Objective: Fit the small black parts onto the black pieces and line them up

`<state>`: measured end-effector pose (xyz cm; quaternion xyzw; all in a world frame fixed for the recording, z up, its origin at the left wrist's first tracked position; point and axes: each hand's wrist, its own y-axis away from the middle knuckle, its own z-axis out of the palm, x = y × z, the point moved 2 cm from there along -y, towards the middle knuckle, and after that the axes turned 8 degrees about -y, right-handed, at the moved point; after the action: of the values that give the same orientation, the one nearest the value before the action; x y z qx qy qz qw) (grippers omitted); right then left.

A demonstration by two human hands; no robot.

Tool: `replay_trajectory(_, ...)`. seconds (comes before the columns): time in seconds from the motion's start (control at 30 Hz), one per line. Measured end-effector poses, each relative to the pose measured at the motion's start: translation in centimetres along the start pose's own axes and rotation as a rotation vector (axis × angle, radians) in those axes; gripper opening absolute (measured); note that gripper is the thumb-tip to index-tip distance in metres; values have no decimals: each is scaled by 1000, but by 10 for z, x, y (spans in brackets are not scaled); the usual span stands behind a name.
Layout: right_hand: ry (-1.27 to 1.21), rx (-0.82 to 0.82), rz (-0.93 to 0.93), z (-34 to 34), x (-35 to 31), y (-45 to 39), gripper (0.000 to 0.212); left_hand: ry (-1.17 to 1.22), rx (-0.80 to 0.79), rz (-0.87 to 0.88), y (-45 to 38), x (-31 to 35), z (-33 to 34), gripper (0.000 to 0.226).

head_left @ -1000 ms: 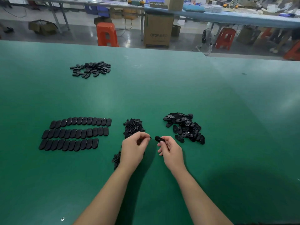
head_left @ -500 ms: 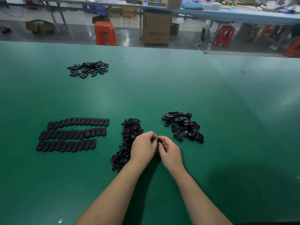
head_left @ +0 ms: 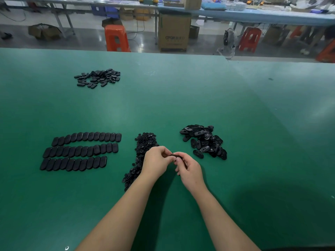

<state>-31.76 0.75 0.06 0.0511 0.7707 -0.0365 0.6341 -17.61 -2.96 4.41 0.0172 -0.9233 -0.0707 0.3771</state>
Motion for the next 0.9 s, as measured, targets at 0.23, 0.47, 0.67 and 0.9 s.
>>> replay_trajectory(0.23, -33, 14, 5, -2, 0, -2, 30, 114, -30, -36, 3, 0, 5, 12)
replay_trajectory(0.47, -13, 16, 8, -2, -1, -1, 28, 67, -5, -19, 6, 1, 5, 2)
replay_trajectory(0.67, -43, 20, 17, -2, -3, 0, 29, -20, 31, 13, 9, 6, 6, 5)
replay_trajectory(0.9, -82, 45, 17, -3, -2, -1, 24, -44, 98, 47, 12, 10, 12, 6)
